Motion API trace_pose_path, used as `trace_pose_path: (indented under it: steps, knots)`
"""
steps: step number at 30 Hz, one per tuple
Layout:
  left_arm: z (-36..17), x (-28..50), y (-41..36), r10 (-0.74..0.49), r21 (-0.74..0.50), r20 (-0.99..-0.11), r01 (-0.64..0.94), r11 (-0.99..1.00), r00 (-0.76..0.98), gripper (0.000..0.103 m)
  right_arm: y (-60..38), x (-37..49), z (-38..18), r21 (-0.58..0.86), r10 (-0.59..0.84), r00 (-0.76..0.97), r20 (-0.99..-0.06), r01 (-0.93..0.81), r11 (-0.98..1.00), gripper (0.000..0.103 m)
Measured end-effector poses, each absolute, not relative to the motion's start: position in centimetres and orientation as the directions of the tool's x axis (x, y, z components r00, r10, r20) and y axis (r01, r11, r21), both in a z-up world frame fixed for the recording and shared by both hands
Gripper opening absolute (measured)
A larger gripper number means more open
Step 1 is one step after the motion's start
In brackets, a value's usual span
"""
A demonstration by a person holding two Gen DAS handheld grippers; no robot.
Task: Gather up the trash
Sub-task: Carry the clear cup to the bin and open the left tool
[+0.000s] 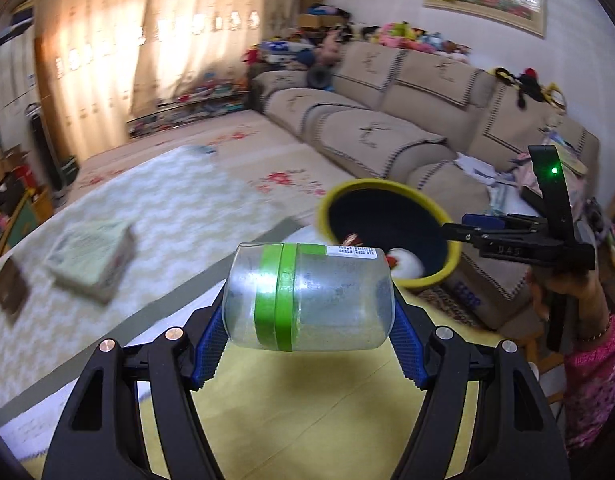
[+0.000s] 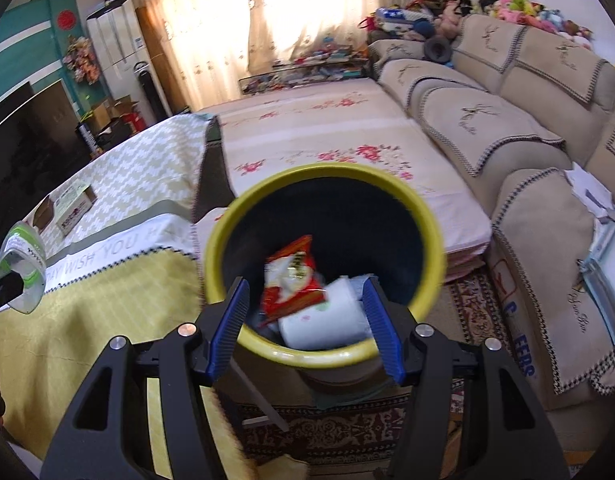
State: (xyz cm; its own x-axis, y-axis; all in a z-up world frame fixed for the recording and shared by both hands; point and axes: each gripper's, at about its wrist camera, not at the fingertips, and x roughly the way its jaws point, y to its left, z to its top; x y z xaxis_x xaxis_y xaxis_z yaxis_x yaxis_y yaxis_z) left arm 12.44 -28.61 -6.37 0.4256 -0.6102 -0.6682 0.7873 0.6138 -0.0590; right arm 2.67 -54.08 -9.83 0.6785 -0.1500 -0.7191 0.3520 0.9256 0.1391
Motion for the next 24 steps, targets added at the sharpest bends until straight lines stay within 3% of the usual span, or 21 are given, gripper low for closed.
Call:
trace_pose_path:
  steps: [7,19,24]
  knots:
    - [-6.9,13.0,-36.8,-0.613,-0.042,-0.695,0.830,0.557,0.376,0.070,-57.3,-1.1,-9.6,0.131,-0.230,0.679,-0.697,0.436,0.891,0.058]
    - [-11.2,16.2,-49.1,-0.583,-0.044,-0.752,0.859,0.510,0.308,0.070,-61.1,-3.8,-11.1,0.181,-0.237,0.672,-0.701,0.490,0.853,0.059]
    - [-11.8,17.6,-50.1,-0.571,-0.049,-0.753,0.837,0.545,0.327,0.078,-61.0,-3.6,-11.3,0.194,-0.223,0.675,-0.703,0.484,0.854,0.062]
